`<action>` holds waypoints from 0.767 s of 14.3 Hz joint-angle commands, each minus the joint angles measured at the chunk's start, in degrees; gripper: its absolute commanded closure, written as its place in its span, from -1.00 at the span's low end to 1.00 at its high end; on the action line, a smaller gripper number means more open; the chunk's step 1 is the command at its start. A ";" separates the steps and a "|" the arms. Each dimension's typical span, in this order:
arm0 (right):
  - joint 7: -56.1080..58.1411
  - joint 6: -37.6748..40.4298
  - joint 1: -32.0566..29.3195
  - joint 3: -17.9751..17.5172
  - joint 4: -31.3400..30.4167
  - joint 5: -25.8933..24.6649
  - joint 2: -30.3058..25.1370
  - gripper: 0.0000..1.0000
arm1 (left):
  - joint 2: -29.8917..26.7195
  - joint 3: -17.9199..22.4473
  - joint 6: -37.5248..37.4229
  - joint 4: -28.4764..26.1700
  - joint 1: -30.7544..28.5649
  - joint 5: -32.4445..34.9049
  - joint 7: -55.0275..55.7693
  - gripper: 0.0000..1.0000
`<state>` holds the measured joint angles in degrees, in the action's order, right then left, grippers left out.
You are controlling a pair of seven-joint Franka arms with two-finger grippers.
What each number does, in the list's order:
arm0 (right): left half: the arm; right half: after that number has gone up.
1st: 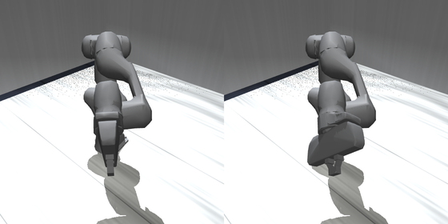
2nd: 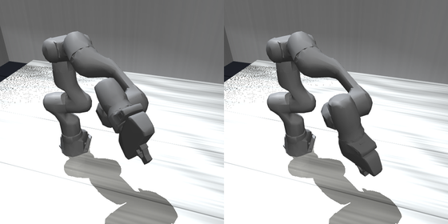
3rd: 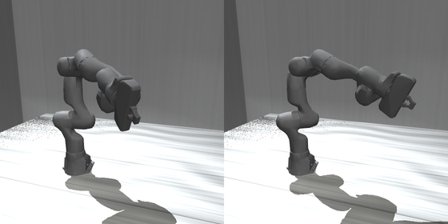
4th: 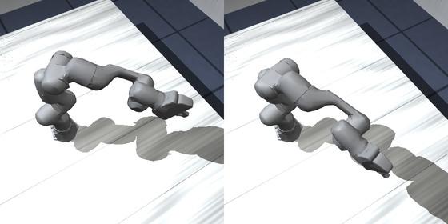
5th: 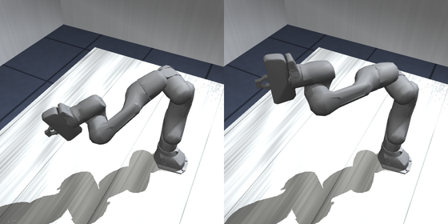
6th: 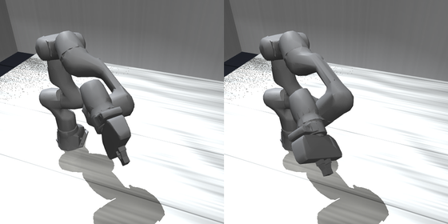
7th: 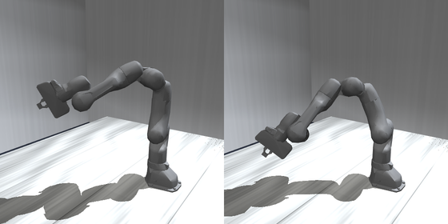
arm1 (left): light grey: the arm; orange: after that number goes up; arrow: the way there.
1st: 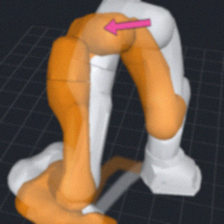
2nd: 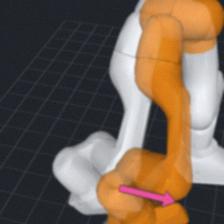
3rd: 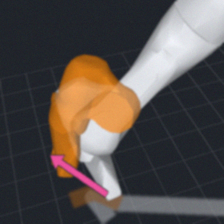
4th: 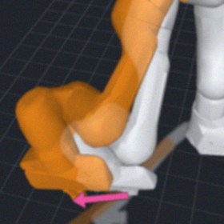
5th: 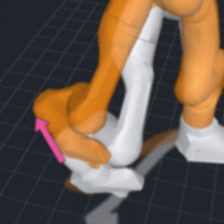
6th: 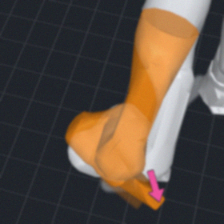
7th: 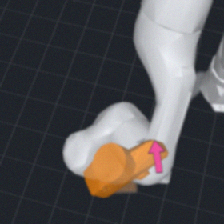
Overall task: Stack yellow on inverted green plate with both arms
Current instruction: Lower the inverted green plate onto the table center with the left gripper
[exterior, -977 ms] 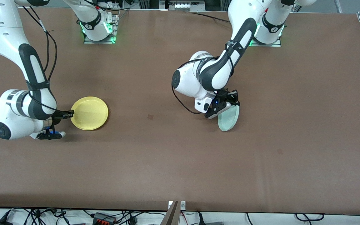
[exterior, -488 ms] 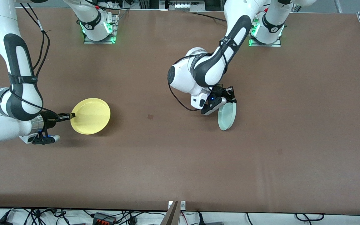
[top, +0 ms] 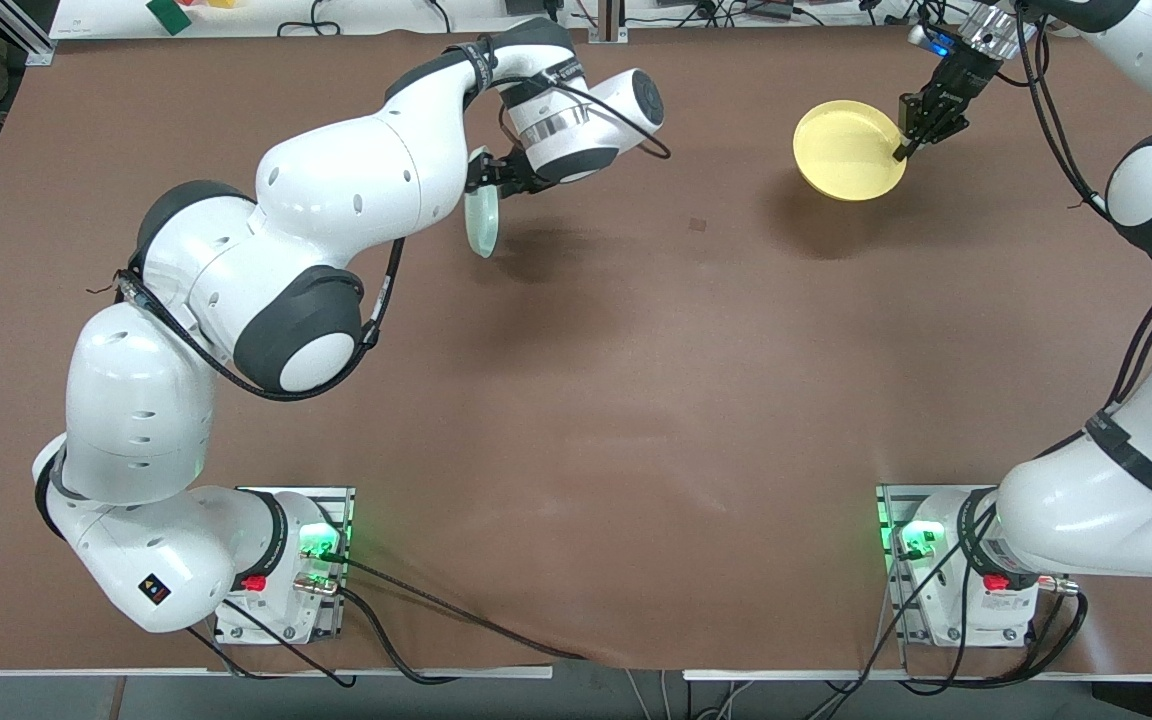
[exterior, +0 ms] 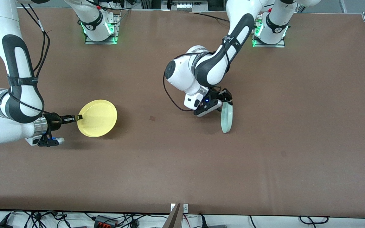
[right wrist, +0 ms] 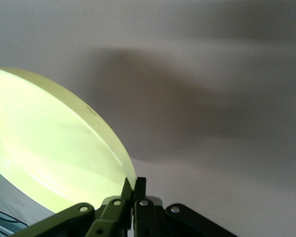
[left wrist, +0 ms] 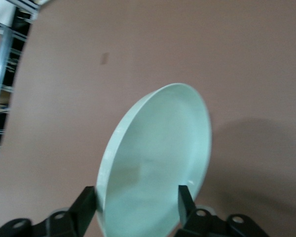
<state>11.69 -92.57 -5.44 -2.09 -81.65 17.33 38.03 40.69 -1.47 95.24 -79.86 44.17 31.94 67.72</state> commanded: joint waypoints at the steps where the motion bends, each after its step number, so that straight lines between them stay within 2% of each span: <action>1: 1.67 0.90 -0.54 -0.10 0.17 0.95 -0.06 1.00 | 2.64 -0.12 8.46 3.11 -0.39 -6.96 1.44 -1.00; 2: 2.11 0.90 -0.54 -0.02 0.17 0.87 -0.06 1.00 | 2.55 -0.12 9.78 4.08 -0.57 -8.98 1.44 -1.00; 5: 2.02 0.81 -0.54 -0.02 0.26 0.60 -0.14 1.00 | 2.55 -0.03 21.09 4.45 -0.57 -18.64 2.41 -1.00; 7: 2.02 0.81 -0.54 -0.02 0.35 0.69 -0.32 1.00 | 2.55 -0.12 24.64 3.83 -0.66 -18.84 2.41 -1.00; 11: 2.02 0.90 -0.36 -0.10 0.26 0.95 -0.23 1.00 | 2.03 -0.03 24.83 3.74 -2.58 -18.84 1.45 -1.00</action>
<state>12.48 -92.57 -5.65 -2.04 -81.62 17.33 38.02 42.57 -1.40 120.26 -77.41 43.18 14.30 69.66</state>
